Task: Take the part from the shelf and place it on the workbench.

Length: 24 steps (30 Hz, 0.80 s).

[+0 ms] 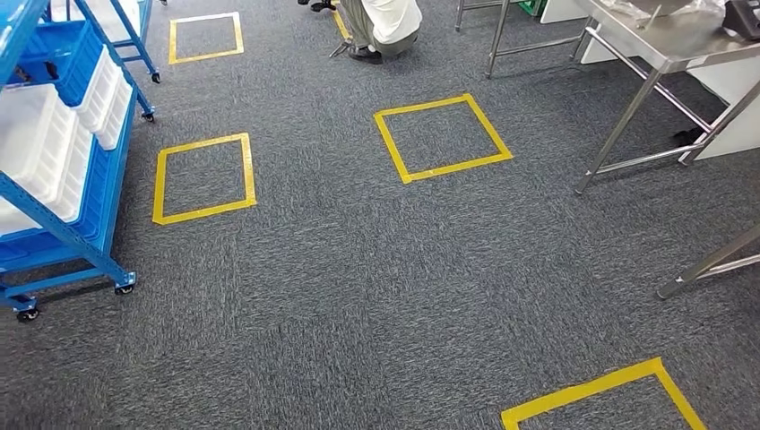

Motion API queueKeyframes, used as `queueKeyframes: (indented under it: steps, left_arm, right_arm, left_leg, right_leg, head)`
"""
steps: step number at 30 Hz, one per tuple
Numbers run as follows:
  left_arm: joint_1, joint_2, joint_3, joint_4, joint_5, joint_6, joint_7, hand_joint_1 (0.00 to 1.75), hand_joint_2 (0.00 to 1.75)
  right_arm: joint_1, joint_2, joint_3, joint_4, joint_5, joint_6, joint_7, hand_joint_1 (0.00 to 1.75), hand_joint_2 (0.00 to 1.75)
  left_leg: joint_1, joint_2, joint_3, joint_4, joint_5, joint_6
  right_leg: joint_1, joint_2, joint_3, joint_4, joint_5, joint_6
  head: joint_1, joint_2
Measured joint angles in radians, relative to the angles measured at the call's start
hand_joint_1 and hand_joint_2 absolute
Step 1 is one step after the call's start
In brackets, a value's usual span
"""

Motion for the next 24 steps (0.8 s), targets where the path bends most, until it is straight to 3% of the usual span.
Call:
queueKeyframes:
  steps: [2,3,4,6,8,11,13,14,16,17,18,19,20,22,24]
  left_arm:
    - [-0.001,0.000,0.001,0.000,0.000,0.000,0.000,0.00,0.00]
    - [0.000,0.000,0.001,0.000,0.000,0.000,0.000,0.00,0.00]
    - [0.000,0.000,0.002,0.000,0.000,0.000,0.000,0.00,0.00]
    - [0.001,0.000,0.002,0.000,0.000,0.000,0.000,0.00,0.00]
    - [-0.001,0.001,0.003,0.000,0.000,0.000,0.000,0.00,0.00]
    - [0.000,0.001,0.004,0.000,0.000,0.000,-0.001,0.00,0.00]
    - [0.001,0.002,0.005,0.000,0.000,0.000,0.000,0.00,0.00]
    - [0.000,0.002,0.005,0.000,0.000,0.000,0.000,0.00,0.00]
    - [-0.002,0.002,0.005,0.000,0.000,0.000,0.000,0.00,0.00]
    - [-0.002,0.002,0.005,0.000,0.000,0.000,0.000,0.00,0.00]
    - [-0.002,0.002,0.006,0.000,0.000,0.000,0.000,0.00,0.00]
    - [-0.002,0.002,0.006,0.000,0.000,0.000,0.000,0.00,0.00]
    - [-0.002,0.002,0.006,0.000,0.000,0.000,0.000,0.00,0.00]
    - [-0.002,0.002,0.007,0.000,0.000,0.000,0.000,0.00,0.00]
    - [-0.003,0.002,0.008,0.000,0.000,0.000,0.000,0.00,0.00]
  right_arm:
    - [0.003,-0.006,0.000,0.000,0.000,0.000,0.000,0.00,1.75]
    - [0.004,-0.009,0.000,0.000,0.000,0.000,0.000,0.00,1.75]
    - [0.003,-0.011,0.000,0.000,0.000,0.000,0.000,0.00,1.75]
    - [0.002,-0.013,0.000,0.000,0.000,0.000,0.000,0.00,1.75]
    - [0.001,-0.013,0.000,0.000,0.000,0.000,0.000,0.00,1.75]
    - [-0.001,-0.013,0.000,0.000,0.000,0.000,0.000,0.00,1.75]
    - [-0.003,-0.012,0.000,0.000,0.000,0.000,0.000,0.00,1.75]
    - [-0.002,-0.011,0.000,0.000,0.000,0.000,0.000,0.00,1.75]
    - [-0.001,-0.005,0.000,0.000,0.000,0.000,0.000,0.00,1.75]
    - [-0.001,-0.001,0.000,0.000,0.000,0.000,0.000,0.00,1.75]
    - [0.000,0.002,0.000,0.000,0.000,0.000,0.000,0.00,1.75]
    - [0.001,0.004,0.000,0.000,0.000,0.000,0.000,0.00,1.75]
    - [0.002,0.005,0.000,0.000,0.000,0.000,0.000,0.00,1.75]
    - [0.002,0.005,0.000,0.000,0.000,0.000,0.000,0.00,1.75]
    - [0.001,0.005,0.000,0.000,0.000,0.000,0.000,0.00,1.75]
  left_leg:
    - [0.001,0.012,-0.060,0.127,-0.055,-0.006]
    - [0.001,0.014,-0.072,0.154,-0.057,-0.008]
    - [0.001,0.016,-0.063,0.140,-0.040,-0.009]
    - [0.001,0.027,0.004,0.015,0.025,-0.005]
    - [-0.004,0.041,0.064,-0.103,0.064,0.005]
    - [-0.009,0.038,0.075,-0.133,0.068,0.022]
    - [-0.006,0.034,0.079,-0.144,0.075,0.034]
    - [-0.004,0.033,0.081,-0.149,0.079,0.040]
    - [-0.004,0.031,0.080,-0.152,0.082,0.045]
    - [-0.005,0.029,0.079,-0.152,0.082,0.045]
    - [-0.005,0.026,0.078,-0.151,0.081,0.045]
    - [-0.005,0.023,0.079,-0.150,0.081,0.044]
    - [-0.004,0.019,0.080,-0.149,0.080,0.042]
    - [-0.005,0.013,0.079,-0.142,0.075,0.033]
    - [-0.007,0.008,0.076,-0.136,0.071,0.021]
  right_leg:
    - [0.003,-0.015,-0.001,0.001,-0.002,-0.003]
    - [0.003,-0.021,-0.001,0.002,-0.003,-0.003]
    - [0.003,-0.025,0.000,0.003,-0.004,-0.002]
    - [0.004,-0.032,0.003,0.007,-0.008,0.002]
    - [0.008,-0.036,0.004,0.012,-0.014,0.010]
    - [0.009,-0.042,0.004,0.014,-0.016,0.025]
    - [0.006,-0.031,-0.002,0.033,-0.033,0.036]
    - [0.003,-0.021,-0.017,0.066,-0.056,0.040]
    - [-0.001,-0.004,-0.078,0.188,-0.118,0.047]
    - [-0.002,-0.001,-0.111,0.251,-0.140,0.050]
    - [-0.004,0.000,-0.132,0.288,-0.144,0.052]
    - [-0.006,0.000,-0.135,0.288,-0.129,0.054]
    - [-0.008,0.000,-0.119,0.248,-0.096,0.054]
    - [-0.012,0.005,-0.060,0.114,-0.030,0.053]
    - [-0.010,0.011,-0.028,0.039,-0.007,0.044]
  head:
    - [0.000,0.000]
    - [0.000,0.000]
    - [0.000,0.000]
    - [0.000,0.000]
    - [0.000,0.000]
    - [0.000,0.000]
    - [0.000,0.000]
    - [0.000,0.000]
    - [0.000,0.000]
    - [0.000,0.000]
    - [0.000,0.000]
    - [0.000,0.000]
    - [0.000,0.000]
    - [0.000,0.000]
    - [0.000,0.000]
